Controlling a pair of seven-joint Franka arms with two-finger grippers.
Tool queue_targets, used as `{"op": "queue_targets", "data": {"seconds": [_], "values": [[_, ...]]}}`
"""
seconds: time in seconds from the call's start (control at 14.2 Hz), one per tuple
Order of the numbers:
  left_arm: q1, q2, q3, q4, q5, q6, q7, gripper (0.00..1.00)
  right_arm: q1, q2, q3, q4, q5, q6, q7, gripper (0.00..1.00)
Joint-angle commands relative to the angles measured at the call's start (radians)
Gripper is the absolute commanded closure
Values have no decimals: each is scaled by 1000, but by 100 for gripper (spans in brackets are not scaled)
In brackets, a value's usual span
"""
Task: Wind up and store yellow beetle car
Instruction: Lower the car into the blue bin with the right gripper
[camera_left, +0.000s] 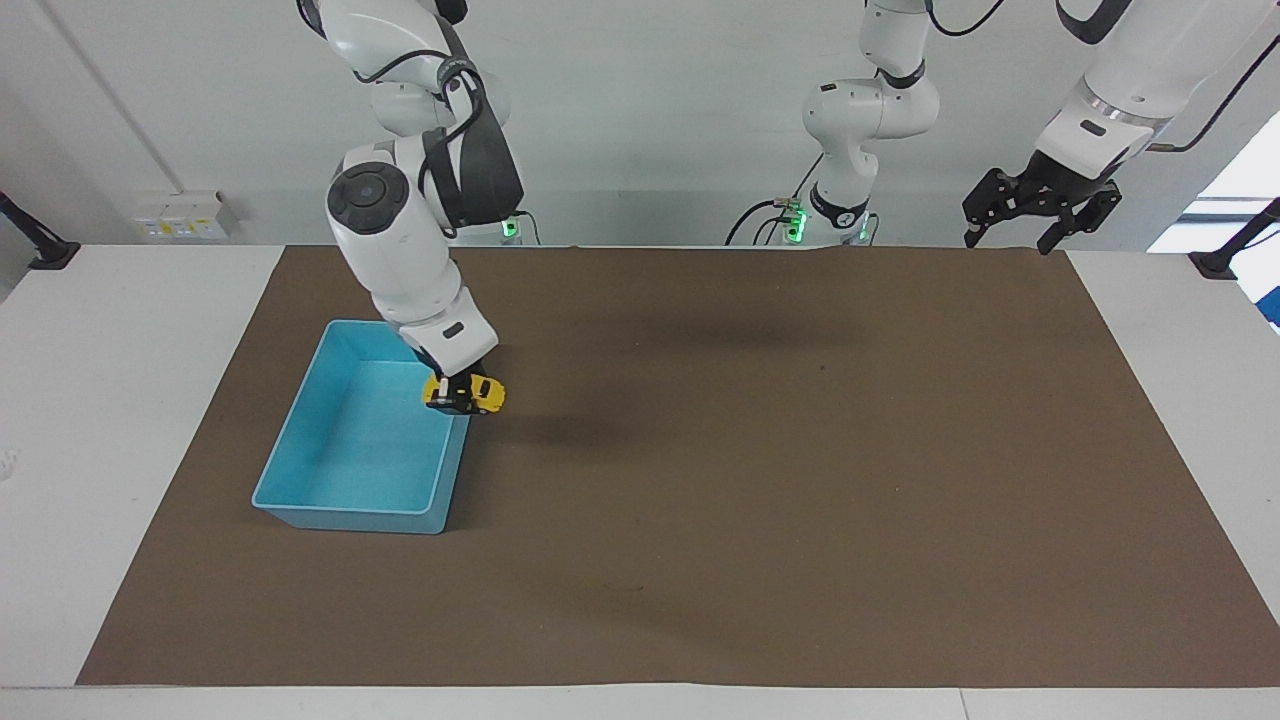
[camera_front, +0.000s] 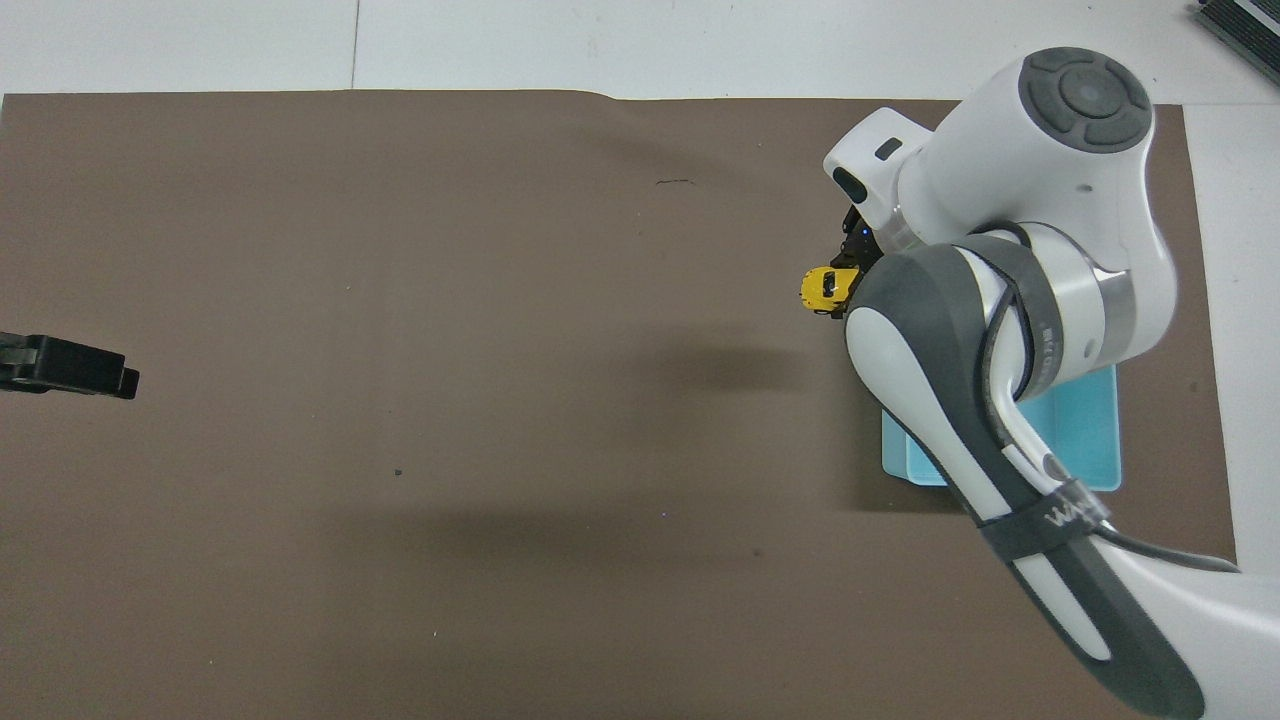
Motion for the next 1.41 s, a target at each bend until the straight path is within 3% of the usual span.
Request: {"op": "queue_targets", "data": {"seconds": [0.0,0.28,0.56,1.34], "values": [[9,-21,-3,-21,-13,-9,-2,0,-64,-55,15,-90,-10,27,-88,91],[9,-21,-3,-21,-13,-8,-2,0,-105,-104,13,-189,-20,72,-137,91],[9,-21,-3,-20,-13,-8,-2,0,-150,-183,15,-354,-23,179,-178,91],[9,-21,-3,-20,-13,-8,-2,0,-211,-236,13,-539,-21,357,-273,91]]}}
